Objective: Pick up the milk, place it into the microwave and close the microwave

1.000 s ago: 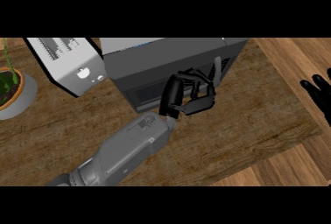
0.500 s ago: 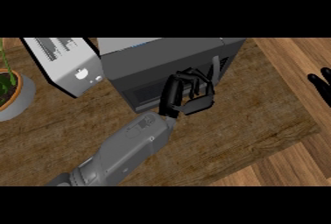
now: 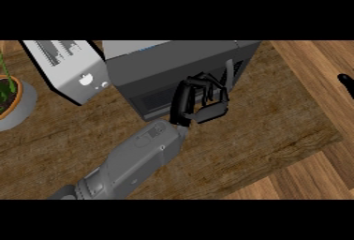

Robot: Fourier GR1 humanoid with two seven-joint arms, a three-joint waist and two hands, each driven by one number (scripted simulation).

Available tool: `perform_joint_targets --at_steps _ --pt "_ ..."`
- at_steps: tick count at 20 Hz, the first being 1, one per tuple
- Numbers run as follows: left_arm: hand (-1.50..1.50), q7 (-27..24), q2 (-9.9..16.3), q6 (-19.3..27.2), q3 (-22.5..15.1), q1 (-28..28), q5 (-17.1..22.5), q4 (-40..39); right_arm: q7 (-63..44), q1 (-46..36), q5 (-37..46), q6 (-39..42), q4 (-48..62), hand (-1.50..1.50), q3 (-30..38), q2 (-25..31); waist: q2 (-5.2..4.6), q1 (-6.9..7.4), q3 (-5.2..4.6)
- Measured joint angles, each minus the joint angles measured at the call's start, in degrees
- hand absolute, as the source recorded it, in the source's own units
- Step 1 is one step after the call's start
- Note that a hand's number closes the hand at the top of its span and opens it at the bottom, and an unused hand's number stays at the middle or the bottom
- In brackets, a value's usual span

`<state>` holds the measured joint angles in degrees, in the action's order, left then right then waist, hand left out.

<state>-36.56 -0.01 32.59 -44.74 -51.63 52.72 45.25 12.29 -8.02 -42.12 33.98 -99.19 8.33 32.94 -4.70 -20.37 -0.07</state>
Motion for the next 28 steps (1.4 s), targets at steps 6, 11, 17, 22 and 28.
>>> perform_joint_targets --at_steps 6,11,17,22,28 --pt "1.50 -1.79 0.00 0.03 -0.39 -0.18 1.33 -0.41 -1.20 -0.67 -1.41 -0.02 0.12 -1.50 0.56 1.25 -0.09 -0.16 0.03" --pt "1.50 -2.91 -0.01 0.01 -0.84 -0.44 2.46 -0.74 -2.02 -1.35 -3.00 0.17 0.15 -1.50 0.85 2.00 -0.15 -0.18 0.07" --pt "1.50 -4.10 0.00 -0.40 -1.62 -0.86 3.44 -1.30 -2.91 -1.87 -5.42 2.06 -0.24 -1.50 0.17 2.92 -0.21 -0.04 0.13" --pt "1.50 -5.15 0.03 -0.27 -1.92 -0.98 4.36 -1.64 -3.95 -1.84 -7.25 3.46 -0.22 -1.50 -0.27 4.01 -0.20 -0.25 0.16" --pt "1.50 -6.43 0.04 -0.22 -2.38 -1.20 5.28 -1.99 -4.78 -2.17 -9.16 4.29 -0.19 -1.50 -0.39 4.95 -0.30 -0.36 0.17"
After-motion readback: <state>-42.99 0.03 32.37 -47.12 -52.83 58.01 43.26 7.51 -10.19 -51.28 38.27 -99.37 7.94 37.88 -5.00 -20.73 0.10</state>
